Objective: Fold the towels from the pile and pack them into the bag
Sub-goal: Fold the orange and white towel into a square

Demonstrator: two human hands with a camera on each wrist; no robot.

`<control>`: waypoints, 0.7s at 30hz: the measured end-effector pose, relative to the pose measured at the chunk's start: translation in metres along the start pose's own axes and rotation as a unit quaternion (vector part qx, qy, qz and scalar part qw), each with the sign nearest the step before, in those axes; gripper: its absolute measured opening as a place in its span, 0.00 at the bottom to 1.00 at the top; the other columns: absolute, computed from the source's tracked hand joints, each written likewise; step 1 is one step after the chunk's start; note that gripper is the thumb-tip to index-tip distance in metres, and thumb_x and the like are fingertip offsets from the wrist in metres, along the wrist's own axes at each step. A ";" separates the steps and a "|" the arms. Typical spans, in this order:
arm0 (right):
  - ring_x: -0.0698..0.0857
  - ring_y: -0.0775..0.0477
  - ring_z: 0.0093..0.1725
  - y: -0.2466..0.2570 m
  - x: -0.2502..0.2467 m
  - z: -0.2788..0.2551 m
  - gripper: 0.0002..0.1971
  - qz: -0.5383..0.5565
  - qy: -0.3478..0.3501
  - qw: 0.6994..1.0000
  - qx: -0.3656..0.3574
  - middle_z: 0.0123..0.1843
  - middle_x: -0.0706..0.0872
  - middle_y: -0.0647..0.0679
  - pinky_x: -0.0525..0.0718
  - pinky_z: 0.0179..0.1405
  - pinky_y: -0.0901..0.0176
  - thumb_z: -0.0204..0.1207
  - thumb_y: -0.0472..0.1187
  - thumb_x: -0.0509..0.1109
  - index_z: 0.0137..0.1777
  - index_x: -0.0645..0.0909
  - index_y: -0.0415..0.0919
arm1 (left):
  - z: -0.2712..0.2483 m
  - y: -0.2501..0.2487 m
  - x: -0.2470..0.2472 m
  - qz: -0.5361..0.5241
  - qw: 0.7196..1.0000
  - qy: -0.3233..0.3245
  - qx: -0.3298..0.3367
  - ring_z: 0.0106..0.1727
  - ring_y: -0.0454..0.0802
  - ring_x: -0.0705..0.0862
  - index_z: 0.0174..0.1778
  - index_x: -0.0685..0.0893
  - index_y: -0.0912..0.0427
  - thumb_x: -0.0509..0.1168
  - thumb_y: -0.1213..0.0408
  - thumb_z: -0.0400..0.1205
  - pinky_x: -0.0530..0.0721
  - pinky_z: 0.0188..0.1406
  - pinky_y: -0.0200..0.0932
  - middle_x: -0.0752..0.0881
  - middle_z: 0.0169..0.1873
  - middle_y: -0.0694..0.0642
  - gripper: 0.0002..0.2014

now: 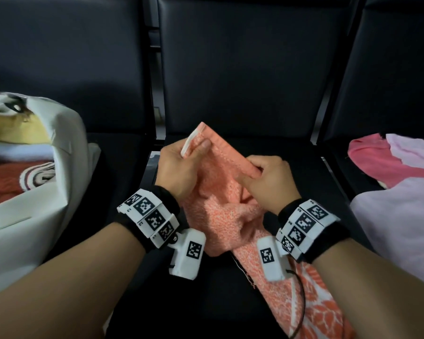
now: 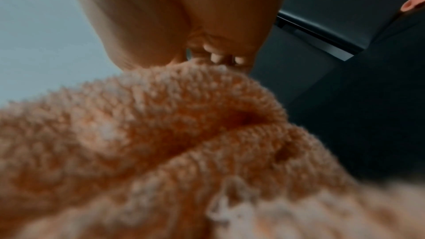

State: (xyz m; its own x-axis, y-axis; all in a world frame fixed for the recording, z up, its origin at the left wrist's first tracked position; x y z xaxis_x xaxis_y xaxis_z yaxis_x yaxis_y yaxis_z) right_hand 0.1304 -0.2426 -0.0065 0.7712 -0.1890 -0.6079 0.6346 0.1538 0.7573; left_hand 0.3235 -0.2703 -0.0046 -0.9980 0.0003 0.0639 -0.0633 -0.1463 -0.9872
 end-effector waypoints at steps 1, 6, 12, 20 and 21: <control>0.87 0.56 0.28 -0.004 0.002 0.001 0.06 -0.025 0.003 1.000 0.008 0.30 0.89 0.50 0.87 0.30 0.58 0.76 0.42 0.79 0.39 0.88 0.43 | 0.002 -0.001 -0.006 0.002 1.000 -0.015 0.004 0.37 0.47 0.92 0.39 0.88 0.58 0.69 0.63 0.86 0.90 0.38 0.42 0.92 0.33 0.50 0.10; 0.85 0.53 0.30 -0.018 -0.005 0.005 0.07 -0.088 -0.017 0.995 0.043 0.30 0.87 0.52 0.80 0.30 0.63 0.77 0.43 0.77 0.38 0.88 0.46 | 0.009 0.000 -0.030 0.013 0.997 -0.069 0.020 0.40 0.53 0.90 0.43 0.88 0.64 0.68 0.61 0.88 0.90 0.46 0.55 0.90 0.39 0.57 0.12; 0.85 0.59 0.36 -0.031 -0.015 0.004 0.07 -0.102 -0.022 0.991 0.089 0.36 0.89 0.55 0.77 0.35 0.67 0.75 0.47 0.79 0.41 0.89 0.45 | 0.013 -0.001 -0.044 0.004 0.994 -0.112 0.015 0.35 0.49 0.82 0.41 0.87 0.59 0.66 0.59 0.89 0.83 0.34 0.40 0.84 0.34 0.54 0.13; 0.83 0.49 0.32 -0.034 -0.028 0.006 0.17 -0.054 -0.081 0.990 0.102 0.30 0.83 0.50 0.74 0.31 0.59 0.77 0.51 0.77 0.33 0.80 0.43 | 0.009 -0.001 -0.042 0.008 0.994 -0.106 0.017 0.33 0.49 0.83 0.35 0.86 0.55 0.66 0.58 0.89 0.84 0.34 0.44 0.85 0.31 0.51 0.15; 0.82 0.50 0.32 -0.031 -0.031 0.006 0.17 -0.050 -0.096 0.990 0.095 0.30 0.83 0.50 0.74 0.31 0.59 0.78 0.52 0.76 0.34 0.80 0.42 | 0.009 -0.002 -0.039 0.019 0.995 -0.098 0.015 0.33 0.46 0.85 0.35 0.86 0.55 0.67 0.59 0.88 0.85 0.33 0.42 0.85 0.29 0.48 0.15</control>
State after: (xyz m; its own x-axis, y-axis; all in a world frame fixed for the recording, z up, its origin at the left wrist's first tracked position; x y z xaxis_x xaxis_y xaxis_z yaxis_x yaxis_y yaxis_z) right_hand 0.0861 -0.2475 -0.0095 0.6697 -0.3771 -0.6398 0.6729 -0.0563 0.7376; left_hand 0.3624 -0.2787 -0.0039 -0.9784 -0.1986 0.0570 -0.0226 -0.1714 -0.9849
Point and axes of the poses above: each hand's wrist, its own z-axis towards the middle knuckle, its own x-axis out of the palm, y = z × x, the point moved 10 cm from there along z, towards the middle knuckle
